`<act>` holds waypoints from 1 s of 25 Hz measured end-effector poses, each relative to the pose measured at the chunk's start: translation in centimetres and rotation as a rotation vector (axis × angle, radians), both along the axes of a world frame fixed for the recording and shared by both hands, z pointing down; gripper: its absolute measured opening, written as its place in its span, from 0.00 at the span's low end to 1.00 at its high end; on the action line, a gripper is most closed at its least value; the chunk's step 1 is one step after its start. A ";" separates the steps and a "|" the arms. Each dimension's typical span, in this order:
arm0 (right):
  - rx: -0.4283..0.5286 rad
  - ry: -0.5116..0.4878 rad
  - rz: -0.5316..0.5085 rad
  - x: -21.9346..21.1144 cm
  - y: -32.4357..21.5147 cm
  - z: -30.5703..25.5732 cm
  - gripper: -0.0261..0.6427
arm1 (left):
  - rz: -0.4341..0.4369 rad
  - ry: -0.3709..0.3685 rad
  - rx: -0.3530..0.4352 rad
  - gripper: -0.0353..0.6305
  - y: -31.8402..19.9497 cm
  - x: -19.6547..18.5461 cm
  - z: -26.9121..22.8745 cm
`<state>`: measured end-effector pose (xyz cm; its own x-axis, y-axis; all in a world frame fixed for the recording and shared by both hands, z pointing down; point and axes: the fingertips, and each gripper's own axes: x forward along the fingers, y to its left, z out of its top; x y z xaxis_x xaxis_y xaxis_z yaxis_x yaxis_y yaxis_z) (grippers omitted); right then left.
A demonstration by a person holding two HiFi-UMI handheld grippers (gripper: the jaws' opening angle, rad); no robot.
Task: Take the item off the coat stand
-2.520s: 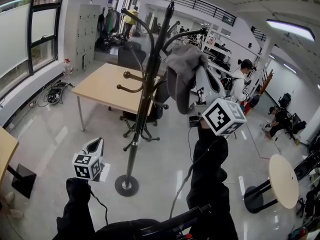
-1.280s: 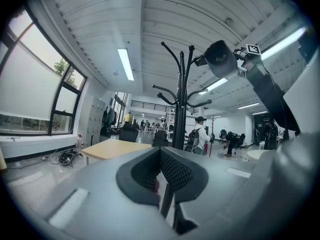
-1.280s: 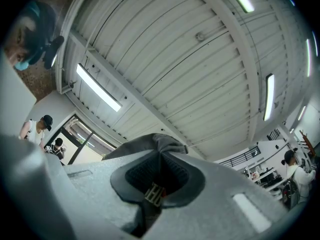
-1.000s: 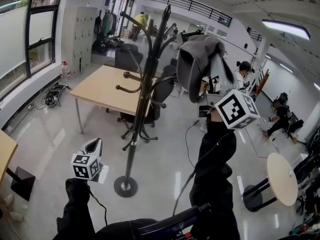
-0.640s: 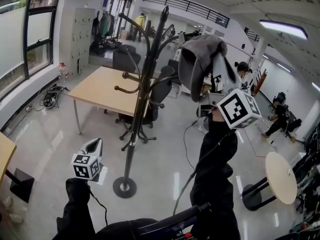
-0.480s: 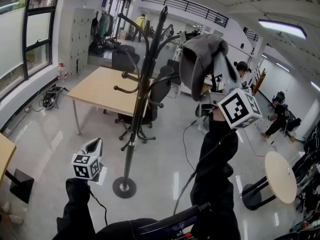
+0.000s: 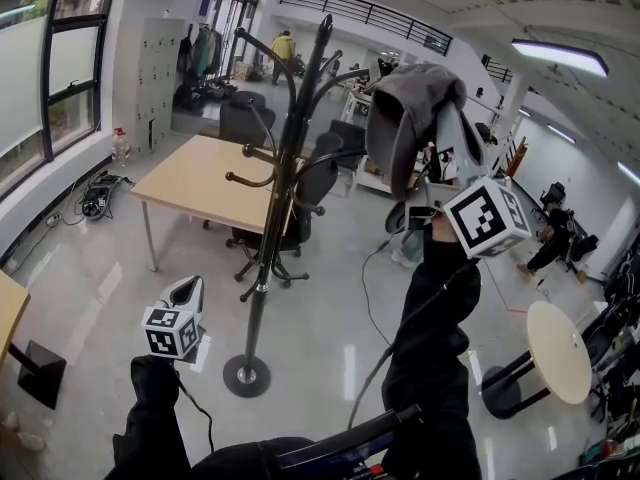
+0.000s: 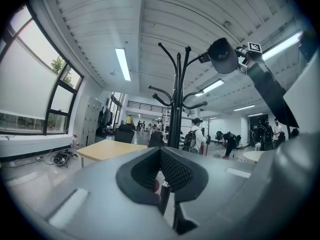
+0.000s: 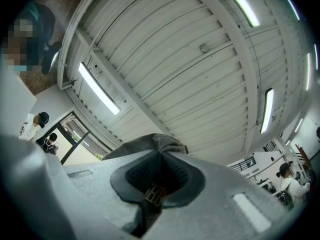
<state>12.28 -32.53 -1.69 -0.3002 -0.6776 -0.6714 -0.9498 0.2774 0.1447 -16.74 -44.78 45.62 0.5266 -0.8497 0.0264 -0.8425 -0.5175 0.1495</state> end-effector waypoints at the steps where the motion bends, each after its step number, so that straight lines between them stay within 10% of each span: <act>1: 0.004 0.002 0.006 -0.1 0.2 -0.1 0.06 | 0.001 0.001 0.001 0.06 0.0 -0.1 0.0; 25: 0.009 -0.016 0.074 2.4 3.6 1.6 0.06 | 0.051 -0.002 -0.010 0.06 1.1 0.9 0.4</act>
<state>14.73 -28.97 -0.07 -0.2387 -0.6914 -0.6819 -0.9699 0.2049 0.1318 -15.83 -43.70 46.01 0.5689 -0.8216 0.0358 -0.8156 -0.5580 0.1532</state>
